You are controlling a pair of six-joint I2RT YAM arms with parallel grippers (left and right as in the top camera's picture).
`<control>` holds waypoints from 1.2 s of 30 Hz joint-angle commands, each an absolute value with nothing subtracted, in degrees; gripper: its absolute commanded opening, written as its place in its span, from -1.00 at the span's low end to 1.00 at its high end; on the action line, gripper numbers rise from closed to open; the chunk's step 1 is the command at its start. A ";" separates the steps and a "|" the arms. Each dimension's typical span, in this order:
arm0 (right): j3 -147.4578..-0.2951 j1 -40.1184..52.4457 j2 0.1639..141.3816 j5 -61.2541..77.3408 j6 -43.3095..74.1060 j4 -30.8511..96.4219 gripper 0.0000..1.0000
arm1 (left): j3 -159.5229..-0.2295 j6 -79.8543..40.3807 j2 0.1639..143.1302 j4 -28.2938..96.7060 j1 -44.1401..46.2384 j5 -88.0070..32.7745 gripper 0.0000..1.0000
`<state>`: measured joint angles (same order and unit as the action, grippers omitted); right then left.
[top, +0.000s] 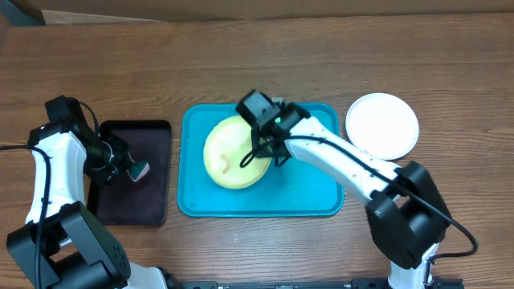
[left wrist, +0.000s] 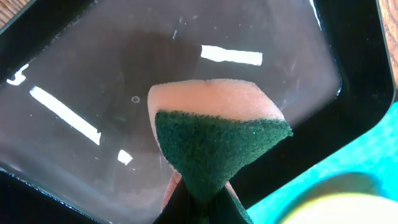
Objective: Clean dirty plates on tray and stack at the side
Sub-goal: 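Lift the yellow plate with the right gripper and stack it on the white plate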
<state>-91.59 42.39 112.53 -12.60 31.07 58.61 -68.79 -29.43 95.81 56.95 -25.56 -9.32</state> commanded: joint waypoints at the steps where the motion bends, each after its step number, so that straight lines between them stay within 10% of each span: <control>1: -99.24 43.22 106.94 -29.76 21.85 62.85 -0.93 | -68.58 -28.27 96.01 56.62 -25.87 -10.02 -0.92; 18: -113.86 60.42 105.10 -82.59 4.82 80.29 -0.93 | -68.58 -27.20 96.01 56.53 -25.87 -10.13 -0.92; 36: -113.86 48.36 105.10 -55.48 15.07 78.24 -0.93 | -68.58 -26.96 96.01 56.93 -25.85 -10.17 -0.91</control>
<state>-112.29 54.87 106.45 -64.53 6.39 77.89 -68.79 -28.29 95.81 56.86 -25.56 -9.47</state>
